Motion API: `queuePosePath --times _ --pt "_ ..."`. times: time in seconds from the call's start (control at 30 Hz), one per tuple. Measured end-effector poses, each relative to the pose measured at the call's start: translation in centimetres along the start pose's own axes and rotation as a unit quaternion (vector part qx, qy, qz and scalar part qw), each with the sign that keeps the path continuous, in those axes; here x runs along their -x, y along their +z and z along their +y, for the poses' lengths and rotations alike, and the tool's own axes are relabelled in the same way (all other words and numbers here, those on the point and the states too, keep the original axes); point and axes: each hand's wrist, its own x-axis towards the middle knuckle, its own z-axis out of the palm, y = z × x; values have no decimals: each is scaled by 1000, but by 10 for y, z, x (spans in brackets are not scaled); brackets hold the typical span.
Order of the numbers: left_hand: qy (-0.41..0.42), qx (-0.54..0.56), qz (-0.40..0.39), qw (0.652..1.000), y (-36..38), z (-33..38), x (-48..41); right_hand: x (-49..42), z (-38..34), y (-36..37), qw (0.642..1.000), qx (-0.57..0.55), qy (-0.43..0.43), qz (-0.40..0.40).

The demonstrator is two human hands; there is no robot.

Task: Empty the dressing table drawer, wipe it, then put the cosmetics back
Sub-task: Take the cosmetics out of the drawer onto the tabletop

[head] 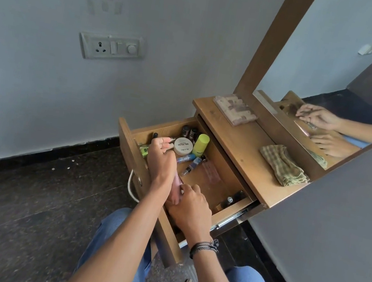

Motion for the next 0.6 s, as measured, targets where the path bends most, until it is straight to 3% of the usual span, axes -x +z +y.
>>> queuePosePath --times 0.17,0.4,0.5,0.6 --pt "27 0 2 1000 -2 2 4 0 4 1 998 -46 23 32" --pt "38 36 2 999 -2 5 9 7 8 -5 959 -239 42 147" --pt "5 50 -60 997 -2 3 9 11 11 -15 919 -347 54 177" --pt "-21 25 -179 983 1 1 10 12 19 -32 866 -456 54 199"
